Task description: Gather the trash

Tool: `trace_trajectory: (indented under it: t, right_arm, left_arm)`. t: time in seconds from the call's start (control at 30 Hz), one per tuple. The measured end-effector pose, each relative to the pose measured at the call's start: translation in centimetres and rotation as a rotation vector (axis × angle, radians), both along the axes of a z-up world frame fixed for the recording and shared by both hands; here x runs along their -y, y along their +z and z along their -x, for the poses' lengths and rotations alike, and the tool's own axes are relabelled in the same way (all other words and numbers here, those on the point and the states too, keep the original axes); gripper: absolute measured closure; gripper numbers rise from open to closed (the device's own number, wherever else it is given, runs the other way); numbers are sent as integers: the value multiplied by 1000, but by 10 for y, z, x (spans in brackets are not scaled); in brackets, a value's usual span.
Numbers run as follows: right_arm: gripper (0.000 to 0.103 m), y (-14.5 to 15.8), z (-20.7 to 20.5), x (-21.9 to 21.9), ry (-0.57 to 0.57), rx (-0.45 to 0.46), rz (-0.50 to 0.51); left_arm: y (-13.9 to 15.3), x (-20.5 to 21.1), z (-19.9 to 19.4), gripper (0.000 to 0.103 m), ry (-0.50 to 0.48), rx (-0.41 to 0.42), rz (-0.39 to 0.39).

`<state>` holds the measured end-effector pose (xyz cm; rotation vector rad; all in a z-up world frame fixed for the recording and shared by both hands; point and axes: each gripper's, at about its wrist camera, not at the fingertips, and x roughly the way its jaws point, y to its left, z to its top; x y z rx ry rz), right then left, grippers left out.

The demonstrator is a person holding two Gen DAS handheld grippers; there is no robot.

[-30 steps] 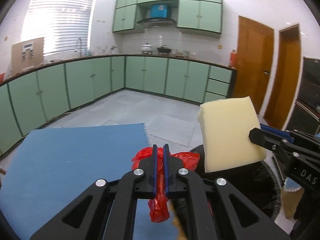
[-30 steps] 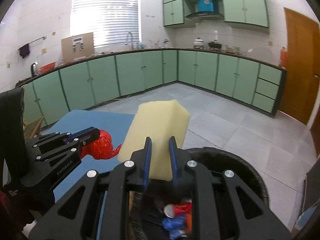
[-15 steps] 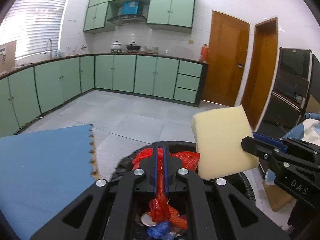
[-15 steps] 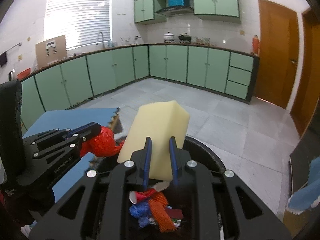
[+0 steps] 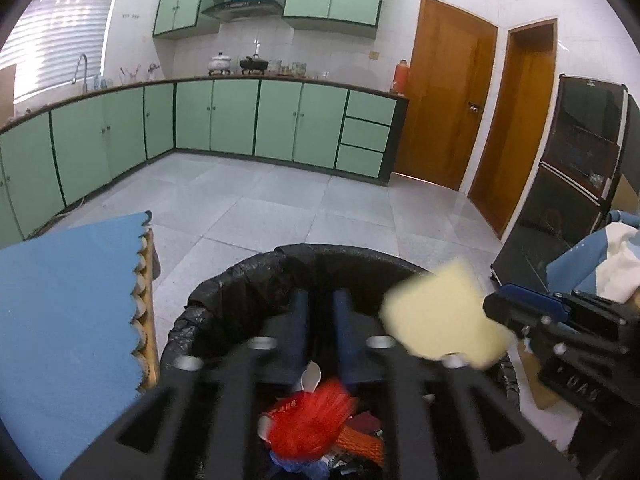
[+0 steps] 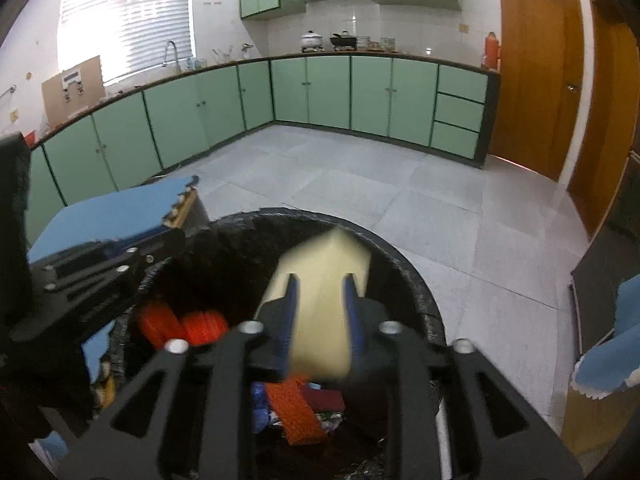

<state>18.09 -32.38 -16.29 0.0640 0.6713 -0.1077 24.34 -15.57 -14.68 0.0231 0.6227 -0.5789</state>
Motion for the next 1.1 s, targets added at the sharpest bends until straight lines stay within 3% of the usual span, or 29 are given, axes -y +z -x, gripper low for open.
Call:
trace_trajectory:
  t: [0.03,0.1,0.2,0.3,0.33,0.5,1.1]
  right_arm:
    - [49,0,0,0,-5,3,2]
    - [41,0,2,-1,-14,12,11]
    - [11,2,7,-4,-42,38,22]
    - [6,5,11,-3,-41,48,0]
    - [6,7,12,-3,-42,49,-13]
    - [6,21,18,-10,-27,69,-53]
    - [5,79,81,-59,83,112,-89]
  left_arm:
    - [1,-3,-1,64,6,1,3]
    - [3,-9,-1,63,13,-1,6]
    - [9,-20,-2,52,38,11,1]
    - [18,-36,-3,38,73,20,-3]
    - [21,-40,-3,32,84,22,1]
    - [36,-60,5,23,121,39,3]
    - [86,-119,89,12,217,105,-41]
